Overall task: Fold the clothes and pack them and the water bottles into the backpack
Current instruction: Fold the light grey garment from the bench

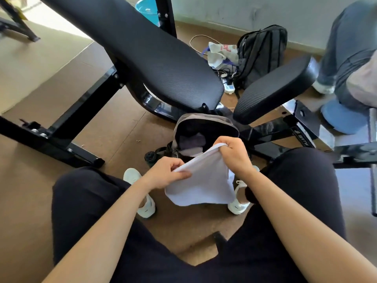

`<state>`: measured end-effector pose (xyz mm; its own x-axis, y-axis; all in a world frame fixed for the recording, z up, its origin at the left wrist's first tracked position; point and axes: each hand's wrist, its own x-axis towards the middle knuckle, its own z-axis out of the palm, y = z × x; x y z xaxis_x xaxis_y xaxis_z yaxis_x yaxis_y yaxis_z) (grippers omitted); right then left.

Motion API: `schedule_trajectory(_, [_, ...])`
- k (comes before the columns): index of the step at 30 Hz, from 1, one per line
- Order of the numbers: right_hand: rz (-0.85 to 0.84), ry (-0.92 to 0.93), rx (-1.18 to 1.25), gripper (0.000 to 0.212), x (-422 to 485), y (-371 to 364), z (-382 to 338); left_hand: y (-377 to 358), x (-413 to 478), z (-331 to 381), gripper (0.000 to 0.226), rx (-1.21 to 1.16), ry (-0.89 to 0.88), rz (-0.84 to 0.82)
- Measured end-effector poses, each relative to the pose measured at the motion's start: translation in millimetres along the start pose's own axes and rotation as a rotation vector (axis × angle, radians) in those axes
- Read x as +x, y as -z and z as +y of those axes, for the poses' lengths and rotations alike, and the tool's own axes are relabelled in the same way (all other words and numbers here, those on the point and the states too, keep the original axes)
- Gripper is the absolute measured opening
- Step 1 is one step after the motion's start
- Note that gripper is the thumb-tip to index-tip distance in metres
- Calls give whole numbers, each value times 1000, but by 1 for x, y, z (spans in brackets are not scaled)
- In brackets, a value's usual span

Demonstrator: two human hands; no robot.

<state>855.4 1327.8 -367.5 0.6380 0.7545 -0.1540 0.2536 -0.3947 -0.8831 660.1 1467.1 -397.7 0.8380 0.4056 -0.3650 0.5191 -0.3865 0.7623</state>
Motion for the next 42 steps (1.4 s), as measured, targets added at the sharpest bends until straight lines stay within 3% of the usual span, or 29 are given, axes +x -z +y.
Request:
schedule_trajectory(4, [276, -107, 205, 33, 13, 29, 2, -4, 7, -24, 45, 47, 107, -2])
schedule_trajectory(8, [523, -253, 317, 31, 23, 54, 15, -2, 10, -31, 41, 32, 212, 134])
schedule_trajectory(11, [615, -332, 355, 35, 27, 69, 28, -1, 11, -31, 39, -34, 256, 223])
schedule_trajectory(13, [512, -326, 265, 34, 27, 74, 33, 1, 10, -26, 44, -141, 231, 249])
schedule_trajectory(15, [276, -257, 135, 35, 23, 68, 32, 3, 8, -18, 42, -262, 179, 228])
schedule_trajectory(18, [-96, -92, 31, 47, 8, 47, 22, 3, 3, -1, 21, -357, 82, 207])
schedule_trajectory(22, [-440, 50, 16, 59, -10, 16, 10, -2, -4, 18, 10, -416, -42, 163])
schedule_trajectory(25, [-554, 63, -13, 37, -16, -7, 9, -6, -6, 23, 9, -404, -78, 176])
schedule_trajectory(27, [-491, 78, -56, 11, -16, -15, 10, -6, -7, 21, 7, -376, -80, 201])
schedule_trajectory(34, [-57, -25, -57, 8, 3, 7, 21, 8, -7, -8, 11, -79, 73, 237])
schedule_trajectory(42, [77, -129, 48, 6, 16, 28, 35, 24, -8, -18, 31, -484, 153, 341])
